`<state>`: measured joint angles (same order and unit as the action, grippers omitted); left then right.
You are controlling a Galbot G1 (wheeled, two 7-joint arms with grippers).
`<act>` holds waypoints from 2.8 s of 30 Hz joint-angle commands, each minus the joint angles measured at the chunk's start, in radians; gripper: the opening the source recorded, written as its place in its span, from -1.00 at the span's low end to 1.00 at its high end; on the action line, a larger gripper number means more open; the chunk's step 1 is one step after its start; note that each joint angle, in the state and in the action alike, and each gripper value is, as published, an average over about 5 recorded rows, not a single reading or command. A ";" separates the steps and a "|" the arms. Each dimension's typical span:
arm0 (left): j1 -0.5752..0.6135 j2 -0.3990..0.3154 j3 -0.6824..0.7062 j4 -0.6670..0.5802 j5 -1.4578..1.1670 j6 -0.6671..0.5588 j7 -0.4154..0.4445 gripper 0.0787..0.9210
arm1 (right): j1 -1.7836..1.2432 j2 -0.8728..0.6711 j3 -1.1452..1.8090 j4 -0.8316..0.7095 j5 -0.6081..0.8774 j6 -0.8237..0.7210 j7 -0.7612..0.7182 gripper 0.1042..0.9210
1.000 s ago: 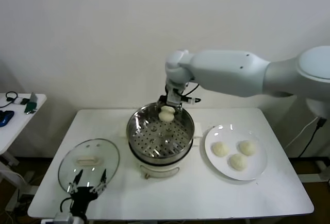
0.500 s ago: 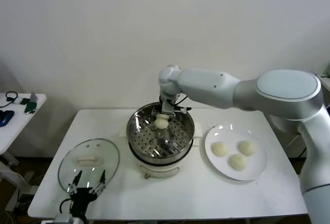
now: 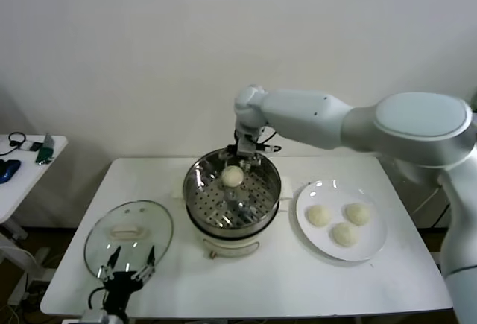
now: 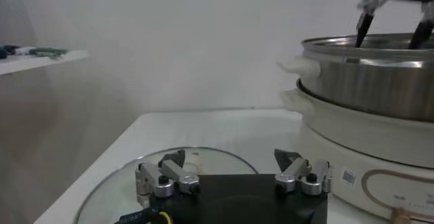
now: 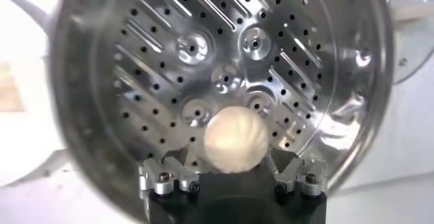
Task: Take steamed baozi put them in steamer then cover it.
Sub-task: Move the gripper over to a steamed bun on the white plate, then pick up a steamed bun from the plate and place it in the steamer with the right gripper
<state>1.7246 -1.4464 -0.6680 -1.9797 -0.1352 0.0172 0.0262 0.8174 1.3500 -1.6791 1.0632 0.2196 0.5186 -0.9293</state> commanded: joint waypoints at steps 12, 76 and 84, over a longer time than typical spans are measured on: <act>-0.014 0.000 0.005 -0.003 0.013 -0.003 0.004 0.77 | 0.231 -0.627 -0.398 0.458 0.551 -0.826 0.056 0.76; 0.031 -0.004 -0.019 -0.019 0.029 -0.030 -0.006 0.77 | 0.392 -0.460 -0.131 0.368 0.621 -0.793 -0.055 0.05; 0.027 -0.003 -0.011 -0.025 0.029 -0.029 -0.006 0.77 | 0.343 -0.257 0.052 0.487 0.747 -0.889 0.058 0.05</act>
<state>1.7544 -1.4502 -0.6819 -2.0014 -0.1069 -0.0128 0.0201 1.0040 0.9427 -1.6945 1.3993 0.8059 -0.3152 -0.9101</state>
